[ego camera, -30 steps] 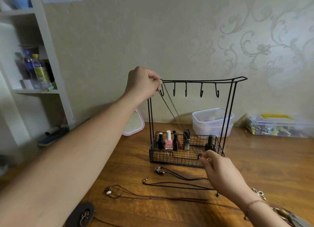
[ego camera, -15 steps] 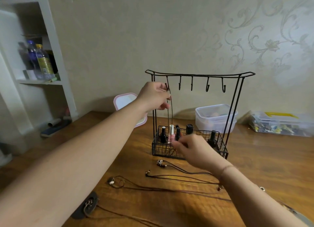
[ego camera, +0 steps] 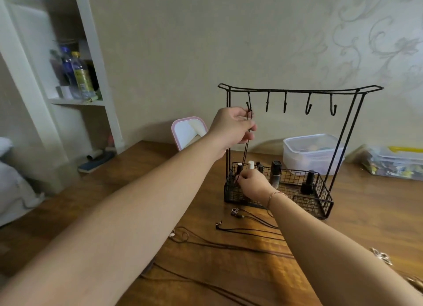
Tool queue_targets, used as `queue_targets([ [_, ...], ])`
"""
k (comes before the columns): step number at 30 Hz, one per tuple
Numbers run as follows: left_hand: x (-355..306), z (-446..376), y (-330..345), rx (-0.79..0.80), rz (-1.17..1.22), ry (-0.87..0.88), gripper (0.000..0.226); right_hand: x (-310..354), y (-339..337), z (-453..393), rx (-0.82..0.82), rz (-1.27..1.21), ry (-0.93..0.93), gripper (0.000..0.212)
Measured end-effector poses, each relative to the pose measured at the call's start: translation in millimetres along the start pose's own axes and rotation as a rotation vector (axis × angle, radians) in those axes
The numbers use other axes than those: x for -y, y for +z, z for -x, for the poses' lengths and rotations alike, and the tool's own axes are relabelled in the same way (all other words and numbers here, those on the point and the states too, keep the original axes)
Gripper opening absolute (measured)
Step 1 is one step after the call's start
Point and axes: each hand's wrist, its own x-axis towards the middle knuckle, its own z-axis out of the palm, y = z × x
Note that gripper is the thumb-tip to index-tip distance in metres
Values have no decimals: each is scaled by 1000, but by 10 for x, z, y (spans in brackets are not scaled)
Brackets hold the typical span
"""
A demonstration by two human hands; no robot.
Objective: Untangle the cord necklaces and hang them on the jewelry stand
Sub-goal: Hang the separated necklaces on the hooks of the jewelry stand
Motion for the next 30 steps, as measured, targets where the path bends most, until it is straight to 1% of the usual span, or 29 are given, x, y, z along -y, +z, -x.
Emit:
queue_targets([
  [2, 55, 31, 1, 23, -17, 7, 14, 3, -47, 43, 13, 54, -26, 23],
  [5, 163, 94, 24, 56, -71, 23, 13, 16, -170, 179, 16, 198, -127, 24],
  [7, 277, 145, 46, 74, -106, 23, 13, -32, -274, 294, -91, 278, -242, 26],
  [9, 410, 202, 79, 85, -132, 32, 13, -115, -406, 477, -245, 281, -421, 22],
  [10, 482, 238, 97, 88, -149, 36, 14, -165, -474, 584, -293, 285, -521, 18],
  [11, 552, 275, 130, 92, -176, 40, 14, -216, -544, 699, -302, 312, -592, 15],
  [12, 628, 308, 154, 92, -218, 43, 13, -260, -596, 803, -261, 353, -618, 14],
  [13, 722, 337, 176, 88, -267, 40, 13, -297, -623, 896, -186, 412, -585, 13],
  [14, 816, 360, 206, 70, -312, 31, 12, -336, -628, 967, -101, 494, -510, 13],
  [15, 908, 376, 231, 33, -342, 16, 11, -386, -617, 1012, -40, 585, -432, 14],
  [16, 992, 392, 250, -17, -356, 0, 11, -440, -592, 1035, -14, 664, -359, 16],
  [17, 1061, 413, 265, -79, -380, -11, 15, -491, -552, 1045, -6, 713, -299, 19],
  [19, 1153, 502, 291, -210, -460, 4, 29, -552, -478, 1050, -18, 703, -218, 20],
  [21, 1179, 624, 311, -297, -481, 115, 30, -568, -433, 1037, -50, 647, -164, 17],
  [22, 1180, 682, 326, -280, -463, 213, 28, -577, -416, 1028, -57, 643, -143, 17],
  [23, 1183, 727, 346, -212, -456, 311, 25, -576, -401, 1030, -55, 658, -134, 18],
  [24, 1174, 762, 368, -102, -480, 379, 22, -566, -386, 1039, -46, 690, -139, 18],
  [25, 1152, 793, 393, 29, -543, 399, 21, -561, -368, 1049, -44, 723, -160, 18],
  [27, 1115, 832, 456, 255, -691, 373, 26, -563, -349, 1067, -49, 735, -195, 20],
  [29, 1124, 842, 516, 384, -726, 314, 37, -543, -379, 1096, -77, 615, -212, 22],
  [30, 1127, 851, 544, 421, -701, 260, 42, -533, -412, 1107, -102, 505, -218, 17],
])
